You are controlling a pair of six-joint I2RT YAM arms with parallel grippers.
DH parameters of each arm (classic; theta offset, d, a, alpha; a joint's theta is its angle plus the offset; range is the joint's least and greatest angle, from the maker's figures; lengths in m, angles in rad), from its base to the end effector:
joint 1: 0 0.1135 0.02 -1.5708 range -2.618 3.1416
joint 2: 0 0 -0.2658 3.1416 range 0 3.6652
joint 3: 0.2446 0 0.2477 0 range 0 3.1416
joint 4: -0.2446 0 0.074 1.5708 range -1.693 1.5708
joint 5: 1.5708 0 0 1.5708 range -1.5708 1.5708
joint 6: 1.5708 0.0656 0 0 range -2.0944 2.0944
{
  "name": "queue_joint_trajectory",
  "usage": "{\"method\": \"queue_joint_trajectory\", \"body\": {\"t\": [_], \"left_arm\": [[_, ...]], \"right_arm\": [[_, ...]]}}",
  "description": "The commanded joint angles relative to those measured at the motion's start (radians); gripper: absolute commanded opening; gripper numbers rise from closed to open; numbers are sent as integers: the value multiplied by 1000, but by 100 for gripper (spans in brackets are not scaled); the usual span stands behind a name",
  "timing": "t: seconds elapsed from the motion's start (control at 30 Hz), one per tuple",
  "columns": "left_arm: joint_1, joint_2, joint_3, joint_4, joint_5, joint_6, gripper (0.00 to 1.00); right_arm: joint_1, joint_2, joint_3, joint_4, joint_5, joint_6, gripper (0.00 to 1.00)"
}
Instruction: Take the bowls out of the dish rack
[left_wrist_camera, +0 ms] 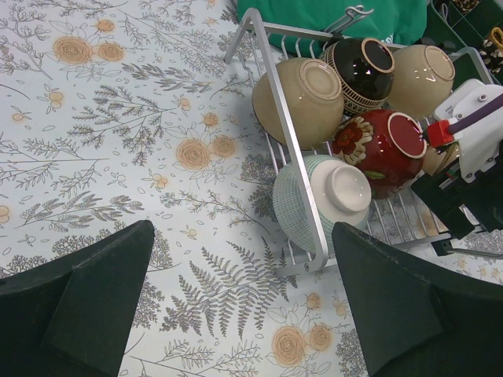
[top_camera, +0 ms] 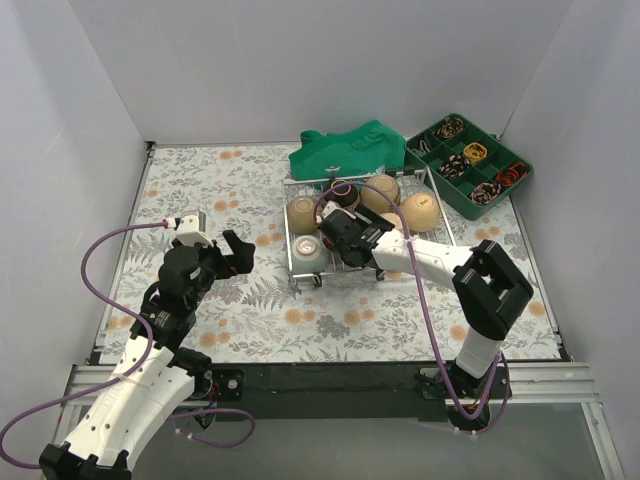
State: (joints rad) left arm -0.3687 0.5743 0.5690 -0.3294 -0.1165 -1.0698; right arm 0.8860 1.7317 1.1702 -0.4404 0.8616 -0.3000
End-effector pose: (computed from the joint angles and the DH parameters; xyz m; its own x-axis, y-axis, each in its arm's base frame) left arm 0.1603 -0.0538 0.2709 -0.3713 -0.7905 -0.4871 -0.1460 0.5678 -0.8101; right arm 0.2668 0.2480 0.2003 -0.4365 -0.8387 -0.3257 -0.3923 0.5032 -0.7700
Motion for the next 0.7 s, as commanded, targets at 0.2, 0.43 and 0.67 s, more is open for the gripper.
{"method": "queue_joint_trajectory", "body": {"t": [0.2, 0.43, 0.67], "left_arm": [[-3, 7, -1, 3, -2, 16, 98], [-4, 15, -3, 12, 14, 19, 98], [-4, 33, 3, 43, 80, 31, 98]], "right_arm": [[4, -81, 114, 5, 13, 47, 34], [-2, -104, 170, 6, -2, 78, 23], [-42, -179, 183, 0, -117, 168, 21]]}}
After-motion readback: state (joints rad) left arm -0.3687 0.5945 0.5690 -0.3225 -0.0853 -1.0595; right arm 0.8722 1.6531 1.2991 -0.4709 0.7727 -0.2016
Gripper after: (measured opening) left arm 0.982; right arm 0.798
